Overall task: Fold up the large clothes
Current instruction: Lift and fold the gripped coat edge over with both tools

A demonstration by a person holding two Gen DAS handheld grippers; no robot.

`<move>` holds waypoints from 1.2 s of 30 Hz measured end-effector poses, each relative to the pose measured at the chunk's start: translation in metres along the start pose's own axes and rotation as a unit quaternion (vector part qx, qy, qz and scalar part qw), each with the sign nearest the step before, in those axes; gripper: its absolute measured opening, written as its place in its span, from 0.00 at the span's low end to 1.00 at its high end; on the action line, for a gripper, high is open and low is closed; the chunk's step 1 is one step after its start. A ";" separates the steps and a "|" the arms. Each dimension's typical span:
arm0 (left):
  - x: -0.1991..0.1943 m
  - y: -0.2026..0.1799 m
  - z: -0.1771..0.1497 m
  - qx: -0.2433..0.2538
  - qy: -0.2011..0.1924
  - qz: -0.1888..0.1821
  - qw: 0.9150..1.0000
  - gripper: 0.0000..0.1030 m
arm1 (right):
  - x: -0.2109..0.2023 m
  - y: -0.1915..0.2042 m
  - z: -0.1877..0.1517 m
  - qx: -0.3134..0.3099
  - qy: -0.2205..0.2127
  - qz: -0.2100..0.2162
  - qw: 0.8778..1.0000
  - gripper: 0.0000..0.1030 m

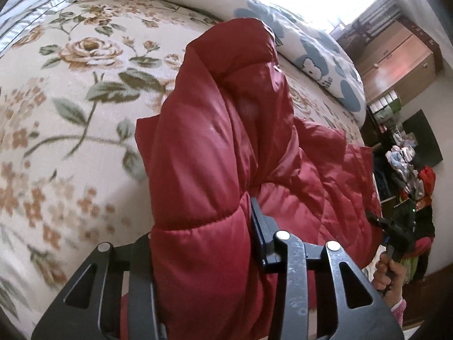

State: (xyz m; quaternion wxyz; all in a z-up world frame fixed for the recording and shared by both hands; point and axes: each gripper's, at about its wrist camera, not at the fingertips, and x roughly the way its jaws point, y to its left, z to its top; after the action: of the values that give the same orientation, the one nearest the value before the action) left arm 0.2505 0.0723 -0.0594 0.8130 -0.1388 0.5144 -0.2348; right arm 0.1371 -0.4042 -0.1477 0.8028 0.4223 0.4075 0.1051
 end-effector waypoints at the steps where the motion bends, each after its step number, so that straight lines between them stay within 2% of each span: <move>1: -0.004 0.000 -0.005 0.000 0.000 -0.002 1.000 0.36 | -0.003 0.000 -0.004 -0.002 0.001 0.000 1.000 0.33; 9: -0.033 0.001 -0.044 -0.001 0.002 -0.011 1.000 0.36 | -0.020 0.002 -0.040 -0.008 0.010 0.005 1.000 0.33; 21: -0.060 0.004 -0.077 -0.003 0.011 -0.017 1.000 0.36 | -0.032 -0.001 -0.070 0.006 0.014 0.017 1.000 0.33; 31: -0.065 0.015 -0.093 -0.015 0.016 -0.023 0.999 0.36 | -0.038 -0.004 -0.089 0.018 0.017 0.024 0.999 0.33; 36: -0.053 0.020 -0.096 -0.008 0.019 -0.008 1.000 0.36 | -0.027 -0.011 -0.085 0.021 0.016 0.010 1.000 0.35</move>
State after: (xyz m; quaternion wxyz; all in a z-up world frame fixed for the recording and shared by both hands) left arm 0.1494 0.1183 -0.0692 0.7999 -0.1445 0.5307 -0.2401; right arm 0.0545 -0.3740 -0.1673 0.7860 0.4417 0.4180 0.1114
